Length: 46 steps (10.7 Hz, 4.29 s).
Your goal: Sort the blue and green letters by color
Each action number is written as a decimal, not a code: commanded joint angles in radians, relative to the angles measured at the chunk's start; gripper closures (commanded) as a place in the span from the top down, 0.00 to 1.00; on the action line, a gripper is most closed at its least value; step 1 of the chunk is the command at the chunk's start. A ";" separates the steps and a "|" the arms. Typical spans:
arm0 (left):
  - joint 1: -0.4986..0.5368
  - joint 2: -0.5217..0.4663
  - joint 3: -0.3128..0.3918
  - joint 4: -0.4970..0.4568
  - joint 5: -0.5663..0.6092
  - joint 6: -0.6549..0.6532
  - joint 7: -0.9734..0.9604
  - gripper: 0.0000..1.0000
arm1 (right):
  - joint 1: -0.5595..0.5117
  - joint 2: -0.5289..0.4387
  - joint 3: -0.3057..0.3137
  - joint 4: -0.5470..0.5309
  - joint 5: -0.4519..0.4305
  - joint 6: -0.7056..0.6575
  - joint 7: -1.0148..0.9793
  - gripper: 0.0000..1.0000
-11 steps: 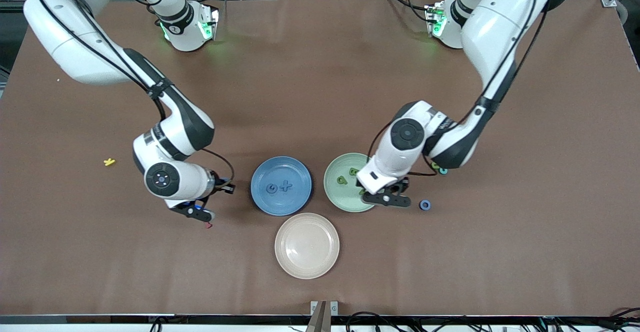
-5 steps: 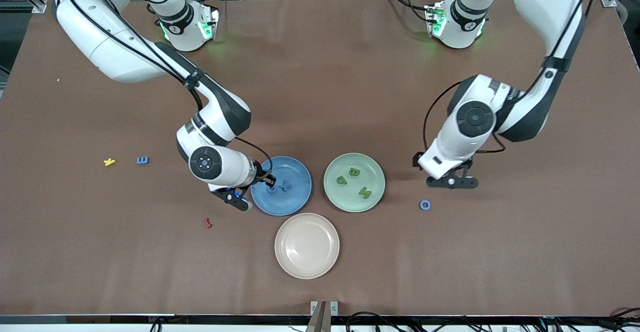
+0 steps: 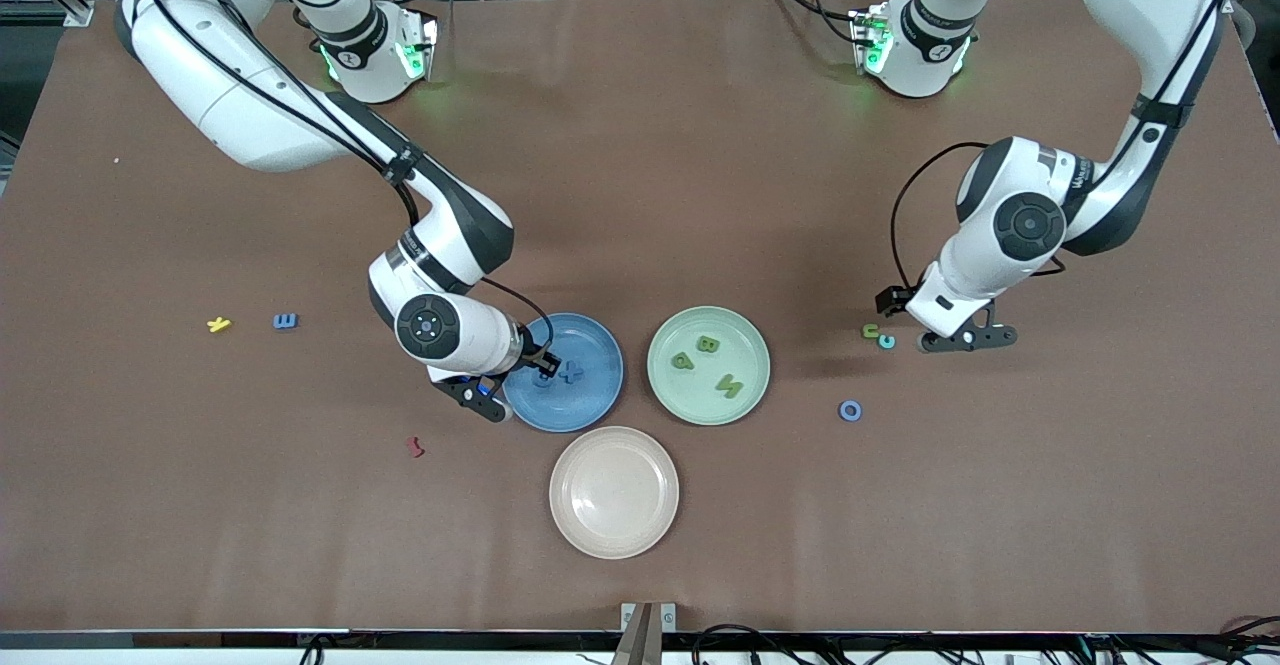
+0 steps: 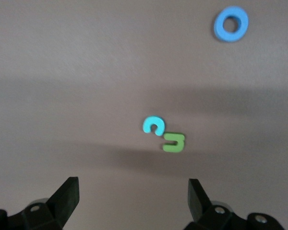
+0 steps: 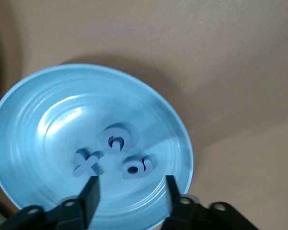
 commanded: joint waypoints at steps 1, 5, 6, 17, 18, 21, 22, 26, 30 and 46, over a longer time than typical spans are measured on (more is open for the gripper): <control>-0.012 0.043 -0.020 -0.057 -0.009 0.115 -0.126 0.97 | -0.059 -0.014 -0.005 0.016 0.003 -0.011 -0.020 1.00; -0.028 0.148 0.003 -0.026 0.152 0.160 -0.170 0.91 | -0.248 -0.037 0.001 0.045 0.002 -0.190 -0.417 1.00; -0.031 0.162 0.006 -0.014 0.170 0.163 -0.177 0.88 | -0.300 -0.037 -0.003 0.054 -0.009 -0.229 -0.518 1.00; -0.075 0.234 0.022 0.064 0.206 0.154 -0.210 0.75 | -0.706 -0.046 0.087 -0.071 -0.239 -0.348 -0.959 1.00; -0.074 0.234 0.023 0.064 0.216 0.154 -0.210 0.75 | -0.766 -0.046 0.128 -0.139 -0.276 -0.308 -0.955 1.00; -0.074 0.233 0.034 0.060 0.239 0.152 -0.210 0.64 | -0.813 -0.045 0.170 -0.214 -0.279 -0.291 -0.892 1.00; -0.074 0.234 0.034 0.060 0.239 0.152 -0.210 0.61 | -0.814 -0.045 0.187 -0.236 -0.277 -0.283 -0.846 1.00; -0.075 0.237 0.034 0.063 0.239 0.152 -0.210 0.31 | -0.820 -0.041 0.207 -0.274 -0.279 -0.260 -0.787 1.00; -0.077 0.222 0.034 0.069 0.239 0.146 -0.210 0.00 | -0.868 -0.040 0.205 -0.366 -0.317 -0.142 -0.797 1.00; -0.460 0.311 0.025 0.495 0.230 0.106 -0.309 1.00 | -0.952 -0.040 0.207 -0.443 -0.360 -0.106 -0.836 0.83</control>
